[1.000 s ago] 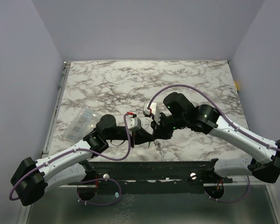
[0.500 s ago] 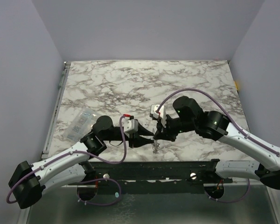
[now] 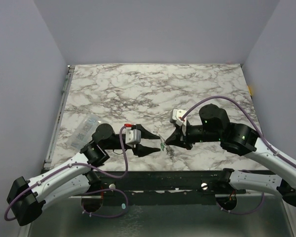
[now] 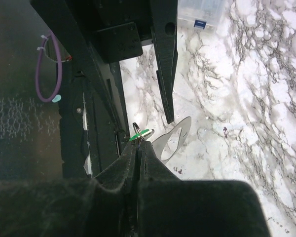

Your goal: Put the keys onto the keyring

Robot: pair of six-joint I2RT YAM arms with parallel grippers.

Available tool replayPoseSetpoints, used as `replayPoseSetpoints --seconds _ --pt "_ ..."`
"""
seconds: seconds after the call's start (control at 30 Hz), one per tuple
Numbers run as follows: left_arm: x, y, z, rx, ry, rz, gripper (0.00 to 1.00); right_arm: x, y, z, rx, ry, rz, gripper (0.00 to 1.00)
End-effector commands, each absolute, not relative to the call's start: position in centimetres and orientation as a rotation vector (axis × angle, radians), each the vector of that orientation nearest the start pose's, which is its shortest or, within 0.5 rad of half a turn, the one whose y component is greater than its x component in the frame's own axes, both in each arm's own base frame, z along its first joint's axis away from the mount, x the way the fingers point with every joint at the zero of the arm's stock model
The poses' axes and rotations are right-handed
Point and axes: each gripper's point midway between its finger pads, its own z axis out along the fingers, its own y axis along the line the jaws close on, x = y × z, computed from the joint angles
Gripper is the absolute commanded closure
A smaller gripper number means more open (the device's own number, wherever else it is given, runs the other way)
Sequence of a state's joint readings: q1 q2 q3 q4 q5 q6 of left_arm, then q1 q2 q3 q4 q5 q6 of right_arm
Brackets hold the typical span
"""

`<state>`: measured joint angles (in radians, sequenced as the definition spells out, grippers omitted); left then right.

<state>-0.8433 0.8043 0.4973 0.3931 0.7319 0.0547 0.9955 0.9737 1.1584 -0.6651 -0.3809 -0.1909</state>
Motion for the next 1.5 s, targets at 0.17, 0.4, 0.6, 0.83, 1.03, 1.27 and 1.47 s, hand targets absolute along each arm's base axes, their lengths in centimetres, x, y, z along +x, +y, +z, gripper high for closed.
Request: replayPoseSetpoints --seconds 0.17,0.4,0.6,0.83,1.03,1.27,1.47 --pt "11.5 -30.3 27.7 1.186 1.032 -1.172 0.6 11.7 28.6 29.7 -1.354 1.574 0.883 0.99" --pt "11.3 -29.9 28.4 1.17 0.984 -1.15 0.65 11.7 28.9 29.7 -1.368 1.574 0.894 0.99" --pt "11.0 -29.9 28.1 1.188 0.976 -1.16 0.68 11.7 29.2 29.9 -1.382 1.572 0.901 0.99" --pt "10.6 -29.5 28.1 1.199 0.951 -1.147 0.46 12.3 29.0 29.6 -1.372 1.592 0.854 0.99" --pt "11.1 -29.4 28.1 1.186 0.969 -1.128 0.49 12.3 28.7 29.7 -1.37 1.595 0.848 0.99" --pt "11.4 -30.1 27.6 1.197 1.008 -1.158 0.66 12.0 28.9 29.9 -1.372 1.584 0.872 0.99" --pt "12.4 -30.1 27.6 1.159 1.035 -1.116 0.94 11.4 29.1 30.1 -1.385 1.567 0.908 0.99"
